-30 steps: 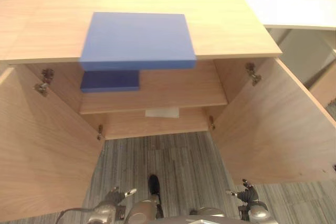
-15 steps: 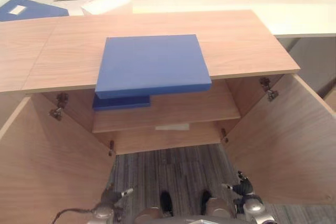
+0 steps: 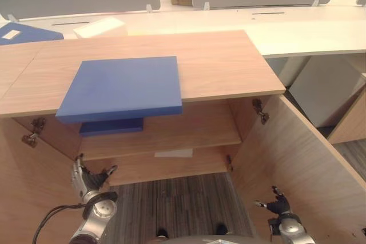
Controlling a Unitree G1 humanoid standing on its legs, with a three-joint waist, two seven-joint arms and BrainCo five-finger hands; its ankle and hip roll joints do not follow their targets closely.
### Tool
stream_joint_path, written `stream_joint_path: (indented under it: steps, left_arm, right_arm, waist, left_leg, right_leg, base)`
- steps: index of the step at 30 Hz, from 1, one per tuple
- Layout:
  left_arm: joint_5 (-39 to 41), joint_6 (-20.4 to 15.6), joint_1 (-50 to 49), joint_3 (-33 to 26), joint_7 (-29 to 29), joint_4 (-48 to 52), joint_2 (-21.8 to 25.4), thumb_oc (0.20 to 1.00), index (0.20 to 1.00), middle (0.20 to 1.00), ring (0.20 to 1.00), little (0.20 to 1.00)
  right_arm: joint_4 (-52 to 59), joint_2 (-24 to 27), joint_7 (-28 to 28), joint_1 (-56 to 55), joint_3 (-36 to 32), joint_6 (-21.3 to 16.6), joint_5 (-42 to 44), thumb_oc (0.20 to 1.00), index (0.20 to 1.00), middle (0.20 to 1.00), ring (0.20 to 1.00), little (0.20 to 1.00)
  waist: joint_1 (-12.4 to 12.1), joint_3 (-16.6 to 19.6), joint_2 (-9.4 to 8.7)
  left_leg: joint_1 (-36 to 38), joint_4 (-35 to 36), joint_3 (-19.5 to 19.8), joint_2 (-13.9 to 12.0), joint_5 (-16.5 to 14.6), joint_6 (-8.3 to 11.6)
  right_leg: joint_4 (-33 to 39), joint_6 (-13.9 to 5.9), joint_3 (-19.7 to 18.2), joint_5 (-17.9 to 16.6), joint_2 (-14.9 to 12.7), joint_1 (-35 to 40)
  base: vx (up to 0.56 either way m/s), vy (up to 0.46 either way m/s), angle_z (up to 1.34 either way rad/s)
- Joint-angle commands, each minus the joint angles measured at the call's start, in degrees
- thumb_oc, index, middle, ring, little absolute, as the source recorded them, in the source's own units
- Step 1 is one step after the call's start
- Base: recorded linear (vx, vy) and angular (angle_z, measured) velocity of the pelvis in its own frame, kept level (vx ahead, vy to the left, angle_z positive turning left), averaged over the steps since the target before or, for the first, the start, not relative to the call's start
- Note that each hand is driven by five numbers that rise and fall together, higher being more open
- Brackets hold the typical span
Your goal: Put the empty folder in the office cabinet
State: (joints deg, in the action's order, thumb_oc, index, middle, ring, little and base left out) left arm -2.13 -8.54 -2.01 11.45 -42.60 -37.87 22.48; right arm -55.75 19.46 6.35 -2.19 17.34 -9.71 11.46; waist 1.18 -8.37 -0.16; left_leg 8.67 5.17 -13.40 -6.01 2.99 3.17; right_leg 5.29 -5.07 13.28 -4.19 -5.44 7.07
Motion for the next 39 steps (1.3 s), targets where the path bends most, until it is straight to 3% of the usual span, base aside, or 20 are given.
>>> stream_joint_path:
  steps: [1, 8, 12, 20, 39]
  left_arm:
    - [-6.9, 3.2, 4.3, -1.7, -11.5, 1.0, 6.0, 1.0, 1.0, 1.0, 1.0, 1.0]
    - [-15.9, 7.3, 2.4, -6.4, -19.1, 9.5, 9.1, 1.0, 1.0, 1.0, 1.0, 1.0]
    - [-22.5, 6.4, 1.6, -7.7, -22.0, 13.2, 10.8, 1.0, 1.0, 1.0, 1.0, 1.0]
    - [-33.7, 3.5, 2.2, -7.0, -18.6, 17.7, 14.9, 1.0, 1.0, 1.0, 1.0, 1.0]
    - [-35.4, 0.0, 9.5, -0.5, -13.6, 13.5, 18.2, 1.0, 1.0, 1.0, 1.0, 1.0]
  right_arm:
    - [1.0, 0.0, 0.3, 1.9, -1.0, -0.8, 0.7, 1.0, 1.0, 1.0, 1.0, 1.0]
    - [1.2, -1.3, 1.6, 0.3, -1.3, -0.3, 1.8, 1.0, 1.0, 1.0, 1.0, 1.0]
    - [0.6, -1.8, 1.5, 0.0, -1.5, -0.7, 1.5, 1.0, 1.0, 1.0, 1.0, 1.0]
    - [1.4, -1.9, 1.9, -0.7, -1.8, -0.5, 1.7, 1.0, 1.0, 1.0, 1.0, 1.0]
    - [1.8, -1.1, 2.3, -1.6, -2.4, -1.4, 0.7, 1.0, 1.0, 1.0, 1.0, 1.0]
  waist:
    - [-0.4, -2.0, 0.31]
    - [-1.4, -1.1, -0.18]
    - [-2.0, -0.9, -0.38]
    - [-1.5, -0.3, -0.41]
    - [2.4, 0.1, 0.67]
  left_leg:
    - [0.1, -1.0, -0.8, 2.0, -6.0, -2.39]
    - [0.4, -0.5, 0.1, 2.4, -6.9, -2.29]
    - [0.5, -0.3, 0.5, 2.7, -7.3, -2.39]
    - [0.4, -0.2, -0.1, 3.3, -7.9, -2.75]
    - [1.5, -0.2, -3.2, 4.0, -9.1, -3.64]
  right_leg:
    - [-0.9, -1.23, -0.2, 3.3, -2.2, 0.6]
    - [-0.4, -1.6, 0.4, 3.6, -2.5, 1.3]
    - [-0.3, -1.94, 0.7, 3.6, -2.7, 1.5]
    - [-0.3, -2.7, 0.3, 3.1, -3.2, 1.0]
    - [-0.3, -3.77, -2.7, 2.5, -3.5, -0.2]
  base:
    - [0.0, 0.0, 0.0]
    - [0.02, -0.004, 0.02]
    - [0.0, 0.003, 0.01]
    - [0.0, 0.018, 0.05]
    - [0.0, 0.028, -0.08]
